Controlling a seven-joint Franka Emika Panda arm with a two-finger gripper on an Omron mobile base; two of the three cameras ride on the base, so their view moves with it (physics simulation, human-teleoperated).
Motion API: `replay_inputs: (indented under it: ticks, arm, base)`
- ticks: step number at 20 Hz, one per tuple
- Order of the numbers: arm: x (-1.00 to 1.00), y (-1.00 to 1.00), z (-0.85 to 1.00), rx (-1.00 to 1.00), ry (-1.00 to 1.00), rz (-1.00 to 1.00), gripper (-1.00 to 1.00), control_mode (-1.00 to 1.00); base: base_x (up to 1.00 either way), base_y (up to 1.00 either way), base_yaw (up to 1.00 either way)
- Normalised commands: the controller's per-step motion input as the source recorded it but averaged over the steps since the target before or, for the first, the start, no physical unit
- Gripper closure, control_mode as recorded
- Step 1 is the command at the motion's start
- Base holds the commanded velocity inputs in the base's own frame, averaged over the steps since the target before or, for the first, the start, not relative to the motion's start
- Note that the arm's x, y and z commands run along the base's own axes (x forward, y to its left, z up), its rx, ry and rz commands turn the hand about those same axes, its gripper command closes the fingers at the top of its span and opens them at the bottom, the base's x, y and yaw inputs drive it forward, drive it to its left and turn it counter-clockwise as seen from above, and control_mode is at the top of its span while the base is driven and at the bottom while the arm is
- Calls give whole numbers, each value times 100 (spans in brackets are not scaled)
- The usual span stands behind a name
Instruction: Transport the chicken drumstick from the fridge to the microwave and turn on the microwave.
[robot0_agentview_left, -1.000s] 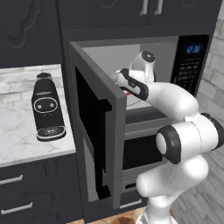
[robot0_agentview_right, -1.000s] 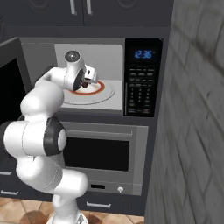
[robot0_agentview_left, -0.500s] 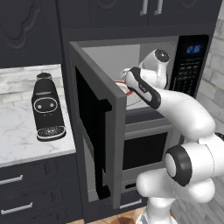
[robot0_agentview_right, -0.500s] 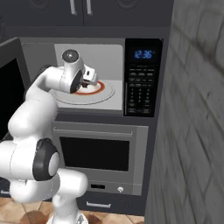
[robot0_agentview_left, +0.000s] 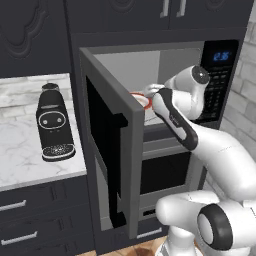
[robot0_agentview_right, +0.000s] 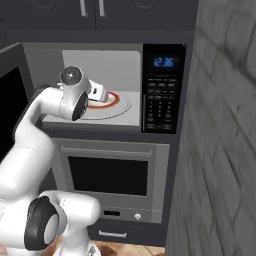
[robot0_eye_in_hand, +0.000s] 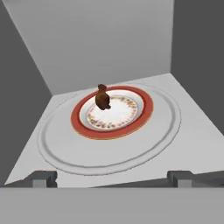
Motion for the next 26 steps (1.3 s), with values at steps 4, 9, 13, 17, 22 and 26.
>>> replay_inputs:
  ticks: [4,9,13,17,22,26]
  arm:
    - [-48,0,18,0,-4,0,-100,-100]
    - [-50,-2,21,0,-3,0,-100,-100]
    - [-50,-7,20,0,-3,0,-100,-100]
    - [-50,-6,14,0,-2,0,-100,-100]
    - [-46,-5,13,0,0,0,-100,-100]
    - [-45,-4,15,0,0,0,-100,-100]
  base:
    - [0,0,0]
    - [0,0,0]
    - [0,0,0]
    - [0,0,0]
    - [0,0,0]
    - [0,0,0]
